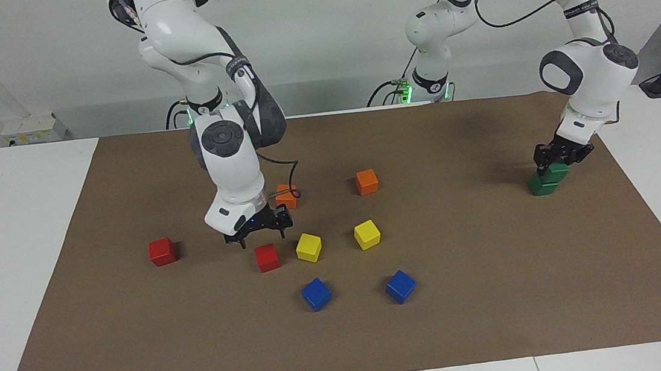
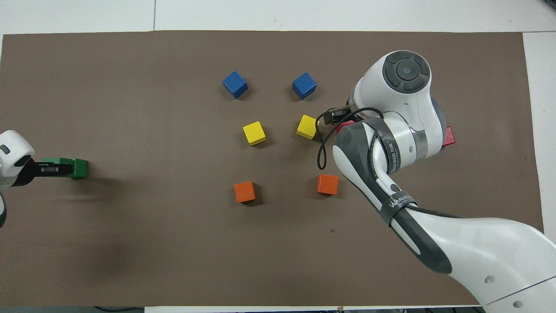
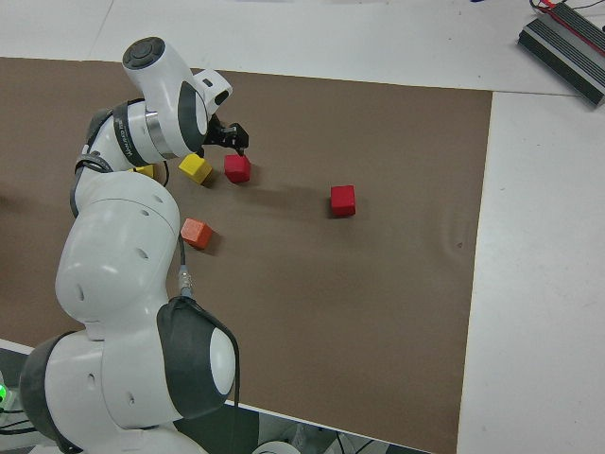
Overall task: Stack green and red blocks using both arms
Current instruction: 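Reach to the other red block and grasp it with the right gripper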
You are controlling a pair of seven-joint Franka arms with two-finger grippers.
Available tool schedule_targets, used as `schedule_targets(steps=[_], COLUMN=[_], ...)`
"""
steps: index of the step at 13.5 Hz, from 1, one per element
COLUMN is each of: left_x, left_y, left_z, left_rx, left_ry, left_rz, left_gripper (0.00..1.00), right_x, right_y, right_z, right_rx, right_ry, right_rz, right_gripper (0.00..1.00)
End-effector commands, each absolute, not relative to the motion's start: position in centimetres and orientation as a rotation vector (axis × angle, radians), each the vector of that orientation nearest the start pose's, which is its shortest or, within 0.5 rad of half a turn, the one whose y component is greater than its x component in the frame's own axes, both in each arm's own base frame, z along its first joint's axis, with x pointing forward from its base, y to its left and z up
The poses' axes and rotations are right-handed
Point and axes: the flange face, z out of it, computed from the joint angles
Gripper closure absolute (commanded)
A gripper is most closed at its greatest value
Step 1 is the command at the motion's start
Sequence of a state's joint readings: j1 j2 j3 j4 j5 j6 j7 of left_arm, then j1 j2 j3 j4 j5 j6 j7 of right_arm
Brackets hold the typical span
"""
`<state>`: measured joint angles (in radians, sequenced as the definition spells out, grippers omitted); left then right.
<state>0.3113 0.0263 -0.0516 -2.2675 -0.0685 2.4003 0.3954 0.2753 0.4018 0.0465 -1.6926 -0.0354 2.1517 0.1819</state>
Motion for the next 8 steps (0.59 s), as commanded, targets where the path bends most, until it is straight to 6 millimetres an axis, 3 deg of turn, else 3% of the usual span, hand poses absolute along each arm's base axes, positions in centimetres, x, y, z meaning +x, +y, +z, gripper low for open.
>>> schedule_targets(steps=[1, 2, 7, 8], left_x=[50.8, 50.9, 51.0, 51.1], left_y=[13.3, 13.3, 13.4, 13.3], left_z=[35.2, 34.4, 34.4, 34.4], left_rx=[-3.135, -3.139, -3.135, -3.134], left_ry=[0.119, 0.121, 0.162, 0.169], left_rz=[-0.215, -0.202, -0.206, -0.206], left_gripper=[1.00, 1.00, 1.00, 0.34], right_x=[63.4, 63.5, 63.8, 63.9], right_y=[20.0, 20.0, 19.7, 19.7], right_z=[35.0, 34.8, 33.4, 33.1], right_rx=[-3.128, -3.128, -3.125, -3.124], right_ry=[-0.289, -0.294, -0.307, -0.307], right_rz=[-0.096, -0.091, -0.098, -0.100], right_gripper=[0.00, 0.00, 0.00, 0.00])
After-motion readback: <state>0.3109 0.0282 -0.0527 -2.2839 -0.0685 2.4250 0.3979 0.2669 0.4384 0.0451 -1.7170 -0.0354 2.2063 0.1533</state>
